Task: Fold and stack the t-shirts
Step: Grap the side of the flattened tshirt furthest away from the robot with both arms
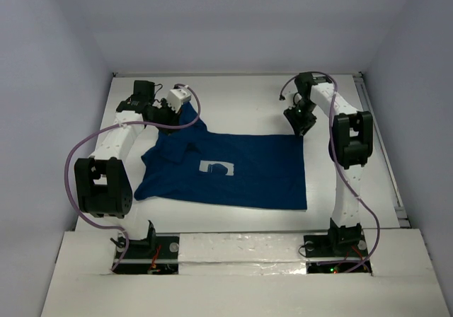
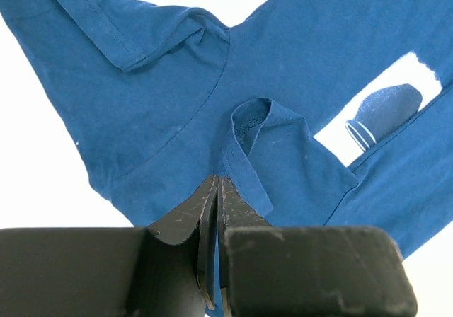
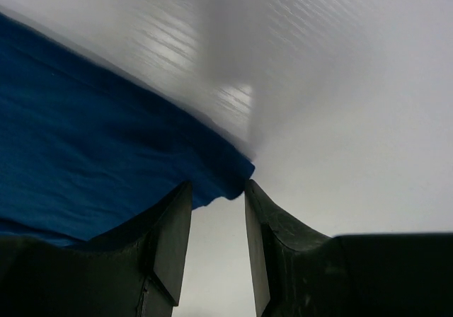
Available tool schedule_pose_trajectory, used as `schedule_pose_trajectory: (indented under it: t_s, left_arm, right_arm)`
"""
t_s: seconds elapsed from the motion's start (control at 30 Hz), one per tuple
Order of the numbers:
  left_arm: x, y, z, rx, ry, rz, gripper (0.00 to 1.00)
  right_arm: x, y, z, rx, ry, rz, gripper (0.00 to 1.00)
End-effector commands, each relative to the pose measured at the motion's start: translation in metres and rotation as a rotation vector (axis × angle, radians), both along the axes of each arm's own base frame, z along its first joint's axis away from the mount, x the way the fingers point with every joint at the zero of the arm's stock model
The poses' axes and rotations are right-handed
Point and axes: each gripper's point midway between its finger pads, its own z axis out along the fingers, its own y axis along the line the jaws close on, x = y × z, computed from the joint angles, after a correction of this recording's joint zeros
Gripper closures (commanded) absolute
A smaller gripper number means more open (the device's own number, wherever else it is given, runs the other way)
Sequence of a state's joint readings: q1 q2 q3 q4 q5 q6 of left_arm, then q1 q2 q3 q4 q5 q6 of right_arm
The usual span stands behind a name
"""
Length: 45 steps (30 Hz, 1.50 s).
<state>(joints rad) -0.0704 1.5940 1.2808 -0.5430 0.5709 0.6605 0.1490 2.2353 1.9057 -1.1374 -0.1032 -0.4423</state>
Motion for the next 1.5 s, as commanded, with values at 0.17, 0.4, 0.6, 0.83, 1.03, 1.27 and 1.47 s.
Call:
schedule_pose_trajectory:
  t_s: [0.17,0.4,0.6,0.83,1.03,1.27,1.47]
  left_arm:
    - [0.003,-0.003,0.035,-0.034,-0.059,0.014,1.00]
    - [0.003,-0.006,0.033,-0.034,-0.048,0.017,1.00]
    - [0.004,-0.009,0.032,-0.035,-0.039,0.018,1.00]
    - [0.007,-0.012,0.032,-0.032,-0.035,0.020,1.00]
    - [0.011,-0.009,0.017,-0.012,-0.008,0.028,1.00]
    - [0.017,-0.010,0.012,-0.012,-0.001,0.023,1.00]
    - [0.036,-0.011,-0.013,0.019,0.005,0.023,0.93]
  right_arm:
    - [0.011,-0.008,0.013,0.012,-0.017,0.016,0.58]
    - [0.004,-0.006,0.003,0.022,0.039,0.047,0.58]
    - [0.002,-0.008,-0.004,0.034,0.067,0.060,0.58]
    - [0.003,-0.004,-0.008,0.057,0.088,0.084,0.58]
    - [0.007,-0.002,-0.010,0.069,0.081,0.080,0.70]
    - [0.002,-0.003,-0.013,0.067,0.100,0.087,0.80]
    - [-0.001,-0.002,-0.014,0.074,0.092,0.087,1.00]
